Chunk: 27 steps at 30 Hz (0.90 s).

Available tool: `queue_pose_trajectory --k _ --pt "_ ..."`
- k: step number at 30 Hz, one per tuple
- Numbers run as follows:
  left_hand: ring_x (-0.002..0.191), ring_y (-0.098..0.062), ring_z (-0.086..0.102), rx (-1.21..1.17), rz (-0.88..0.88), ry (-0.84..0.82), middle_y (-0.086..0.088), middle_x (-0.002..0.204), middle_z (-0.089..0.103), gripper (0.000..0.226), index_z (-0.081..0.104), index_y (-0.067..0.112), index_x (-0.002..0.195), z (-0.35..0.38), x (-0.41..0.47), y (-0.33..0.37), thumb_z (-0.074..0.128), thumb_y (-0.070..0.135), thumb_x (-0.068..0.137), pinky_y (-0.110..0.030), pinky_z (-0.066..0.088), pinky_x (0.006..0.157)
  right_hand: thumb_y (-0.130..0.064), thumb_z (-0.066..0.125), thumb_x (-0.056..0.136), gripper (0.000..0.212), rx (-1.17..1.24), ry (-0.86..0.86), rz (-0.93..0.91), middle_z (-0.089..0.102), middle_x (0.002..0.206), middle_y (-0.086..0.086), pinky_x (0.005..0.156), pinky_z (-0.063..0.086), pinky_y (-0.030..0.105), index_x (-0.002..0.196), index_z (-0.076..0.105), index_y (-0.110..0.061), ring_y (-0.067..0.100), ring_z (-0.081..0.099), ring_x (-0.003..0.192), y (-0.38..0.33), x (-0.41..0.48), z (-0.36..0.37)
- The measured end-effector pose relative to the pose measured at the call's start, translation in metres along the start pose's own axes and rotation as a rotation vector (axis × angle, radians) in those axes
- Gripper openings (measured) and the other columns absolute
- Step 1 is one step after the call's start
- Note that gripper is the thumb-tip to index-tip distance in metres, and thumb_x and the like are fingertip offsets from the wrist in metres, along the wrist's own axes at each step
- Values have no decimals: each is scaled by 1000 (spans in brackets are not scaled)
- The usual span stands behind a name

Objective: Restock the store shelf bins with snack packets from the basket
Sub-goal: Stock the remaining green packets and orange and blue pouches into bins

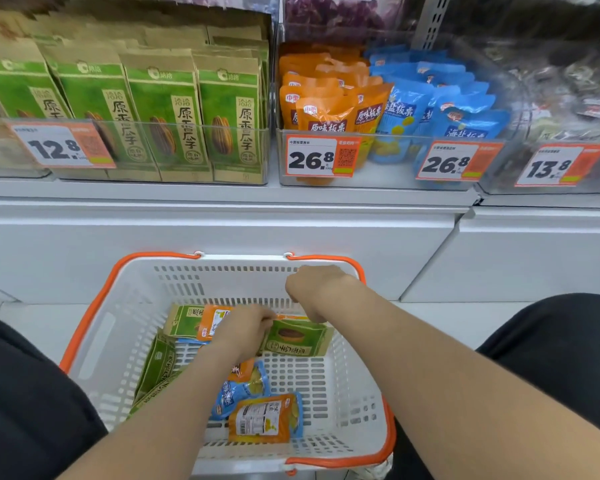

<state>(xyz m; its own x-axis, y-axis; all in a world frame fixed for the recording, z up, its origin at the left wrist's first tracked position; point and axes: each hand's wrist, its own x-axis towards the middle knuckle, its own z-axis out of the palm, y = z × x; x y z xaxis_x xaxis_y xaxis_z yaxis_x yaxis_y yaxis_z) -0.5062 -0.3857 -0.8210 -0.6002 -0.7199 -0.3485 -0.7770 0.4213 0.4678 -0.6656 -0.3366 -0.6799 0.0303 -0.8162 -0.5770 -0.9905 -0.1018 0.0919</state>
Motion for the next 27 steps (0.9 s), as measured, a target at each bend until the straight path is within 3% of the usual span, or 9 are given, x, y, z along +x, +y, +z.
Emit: queue_pose_trajectory --k 3,5,9,13,16,19,23,25,27 --pt "81 -16 65 -172 66 178 2 85 71 30 73 23 94 -16 -4 8 50 9 106 -23 49 66 -6 61 94 38 -6 20 72 60 112 0 56 38 31 130 59 -18 22 55 91 7 -5 -1" --pt "82 -7 60 -312 76 284 3 89 70 29 73 17 100 -27 -7 17 48 8 108 -11 39 63 -17 70 91 37 43 58 120 58 108 -1 57 41 31 126 59 -21 22 57 92 11 -8 -4" --pt "85 -18 59 -586 -25 421 0 90 66 28 67 16 97 -48 -15 33 43 14 111 -23 41 65 -31 85 79 52 361 247 212 59 115 3 78 53 37 120 56 -19 27 62 102 23 -16 -26" --pt "74 -26 45 -613 -100 521 2 63 50 45 54 29 59 -75 -28 56 38 25 101 -39 32 64 -36 92 66 44 560 456 251 58 88 1 67 49 33 86 57 -19 27 63 91 25 -23 -58" --pt "72 -25 39 -618 -74 659 4 56 42 44 48 26 52 -97 -40 76 33 37 92 -41 29 70 -27 87 73 29 612 631 171 65 87 3 67 46 31 86 63 -19 28 64 93 20 -33 -80" --pt "73 -28 54 -845 12 791 -3 69 59 53 56 18 69 -125 -46 90 31 49 104 -43 41 67 -26 85 80 26 694 728 -21 71 95 -2 75 50 32 99 67 -22 22 66 97 13 -47 -105" --pt "86 -20 69 -898 102 895 0 85 74 64 71 20 92 -161 -50 103 23 58 109 -43 55 78 -32 87 80 53 898 904 -119 67 111 -8 82 60 41 126 60 -26 16 67 100 2 -58 -134" --pt "95 -16 71 -966 102 958 2 95 76 61 72 24 102 -175 -51 107 23 60 109 -45 57 87 -39 86 80 52 915 964 -64 68 99 -10 78 59 32 122 59 -25 9 68 89 0 -66 -147" --pt "101 -12 70 -1084 95 976 5 102 76 58 71 28 107 -185 -54 114 24 62 108 -44 56 93 -41 83 84 32 879 900 -35 72 89 -7 82 60 41 107 65 -27 15 70 86 3 -71 -158"
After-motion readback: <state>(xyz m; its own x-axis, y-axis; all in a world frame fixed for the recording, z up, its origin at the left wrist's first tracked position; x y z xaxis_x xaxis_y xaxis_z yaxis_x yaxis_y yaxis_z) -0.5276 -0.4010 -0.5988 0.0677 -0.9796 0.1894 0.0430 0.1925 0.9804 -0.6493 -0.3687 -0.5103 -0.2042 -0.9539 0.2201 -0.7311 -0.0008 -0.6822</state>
